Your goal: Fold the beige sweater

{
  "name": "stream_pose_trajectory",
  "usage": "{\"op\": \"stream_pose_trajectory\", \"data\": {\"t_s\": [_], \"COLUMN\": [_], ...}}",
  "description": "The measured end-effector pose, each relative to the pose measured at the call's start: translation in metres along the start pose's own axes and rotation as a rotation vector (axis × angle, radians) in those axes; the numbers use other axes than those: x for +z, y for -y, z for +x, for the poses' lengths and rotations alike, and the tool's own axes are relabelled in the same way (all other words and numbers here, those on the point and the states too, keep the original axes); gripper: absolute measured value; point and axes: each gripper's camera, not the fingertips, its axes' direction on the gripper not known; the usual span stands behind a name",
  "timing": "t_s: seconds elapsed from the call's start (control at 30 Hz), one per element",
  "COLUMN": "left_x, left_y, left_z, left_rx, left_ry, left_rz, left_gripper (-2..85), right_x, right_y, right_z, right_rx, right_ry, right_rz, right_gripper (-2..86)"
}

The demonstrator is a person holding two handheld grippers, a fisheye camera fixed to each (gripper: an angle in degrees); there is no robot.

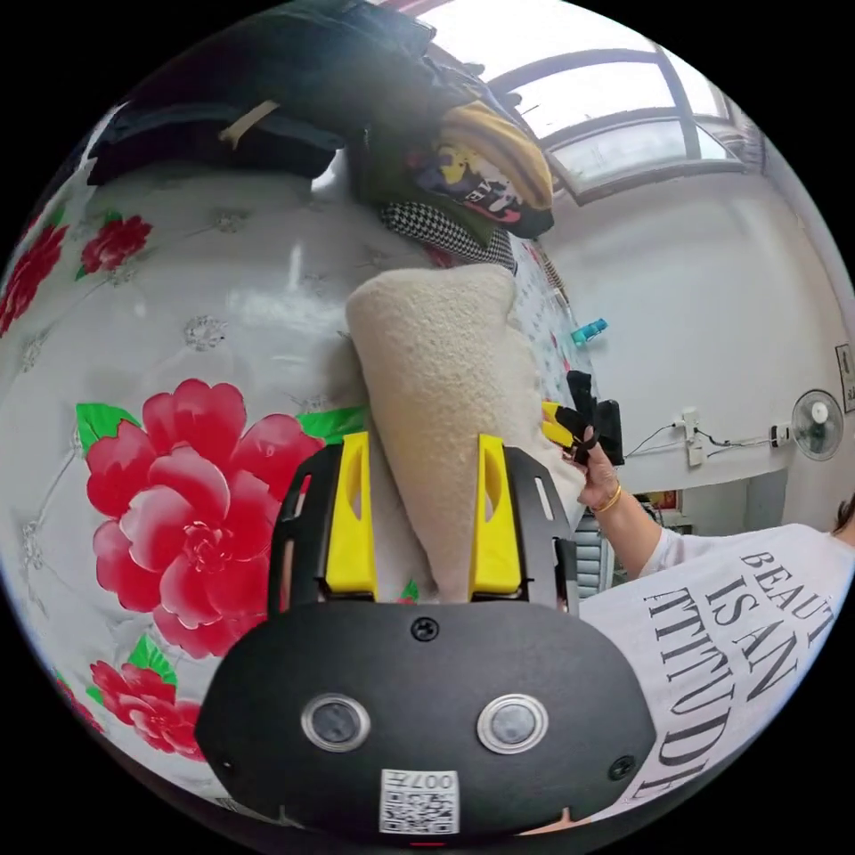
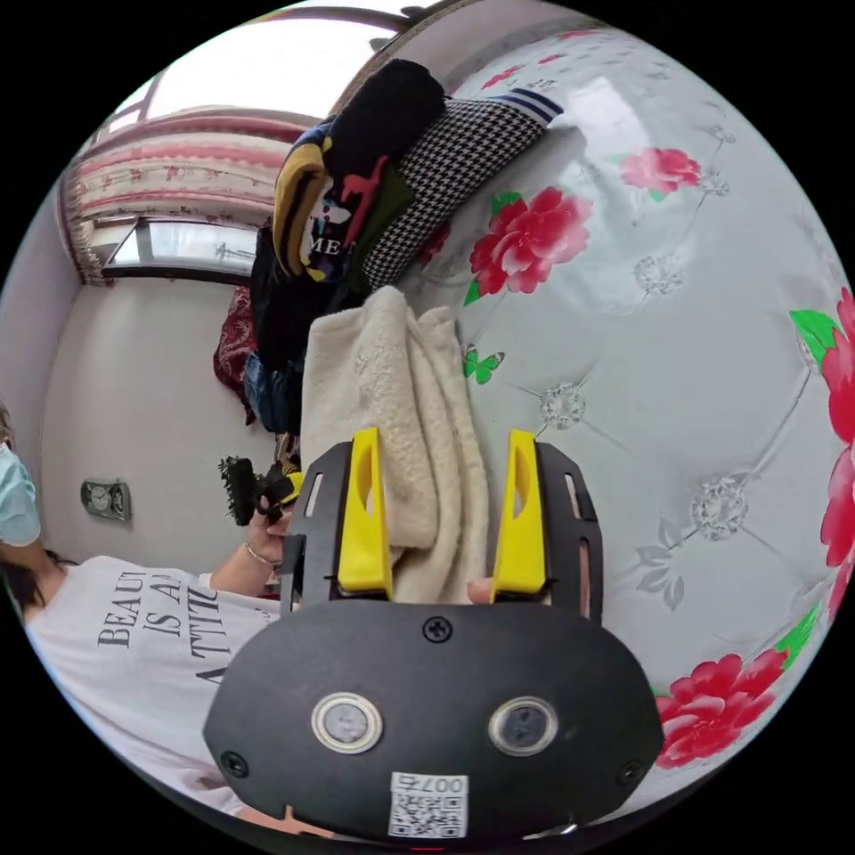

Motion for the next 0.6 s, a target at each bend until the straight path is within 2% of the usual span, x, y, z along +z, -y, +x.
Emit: {"op": "stream_pose_trajectory", "data": {"t_s": [0.17,0.23,0.3,0.37,0.5,0.6], "left_x": [0.037,0.052,0.054,0.044,0.002,-0.036], "left_y": [0.019,0.021,0.022,0.029,0.057,0.105], "left_z": [-0.088,-0.109,-0.122,-0.114,-0.063,-0.036], "left_rx": [-0.060,-0.086,-0.081,-0.010,0.192,0.306], "left_ry": [-0.325,-0.456,-0.513,-0.565,-0.593,-0.704], "left_rz": [-0.058,-0.088,-0.090,-0.085,0.006,0.103], "left_gripper": [18.4,17.7,16.5,15.0,14.3,14.3], "right_x": [0.018,0.016,0.007,-0.005,-0.035,-0.069], "right_y": [0.019,0.015,0.003,-0.015,-0.022,0.006], "right_z": [0.022,0.029,0.032,0.023,-0.028,-0.079], "right_rx": [0.049,0.083,0.110,0.126,0.002,-0.138], "right_ry": [0.232,0.291,0.359,0.569,0.660,0.809], "right_rz": [-0.138,-0.151,-0.100,-0.039,0.047,0.140], "right_gripper": [12.8,12.1,11.4,10.8,10.4,10.3]}}
